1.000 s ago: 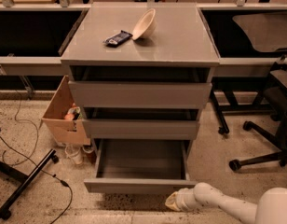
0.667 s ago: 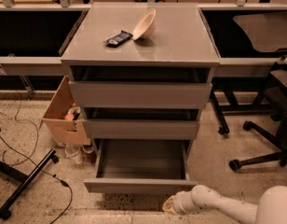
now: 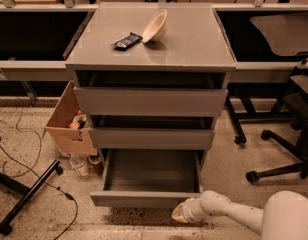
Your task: Close bottom drawer
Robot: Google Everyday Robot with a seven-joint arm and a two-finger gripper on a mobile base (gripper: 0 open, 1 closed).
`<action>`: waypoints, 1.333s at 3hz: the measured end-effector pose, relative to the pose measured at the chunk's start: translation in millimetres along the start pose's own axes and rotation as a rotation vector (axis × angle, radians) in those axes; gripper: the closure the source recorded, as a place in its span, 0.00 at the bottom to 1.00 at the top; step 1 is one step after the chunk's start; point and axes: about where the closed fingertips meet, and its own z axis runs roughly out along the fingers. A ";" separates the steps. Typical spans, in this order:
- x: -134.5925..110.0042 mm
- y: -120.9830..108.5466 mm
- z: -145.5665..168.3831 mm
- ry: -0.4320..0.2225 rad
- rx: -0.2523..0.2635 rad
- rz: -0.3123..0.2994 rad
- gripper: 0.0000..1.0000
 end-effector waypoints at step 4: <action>-18.1 -88.2 2.0 0.009 0.181 0.046 1.00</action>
Offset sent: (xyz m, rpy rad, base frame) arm 0.1195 -0.0314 0.0071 -0.0582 -0.1594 -0.2212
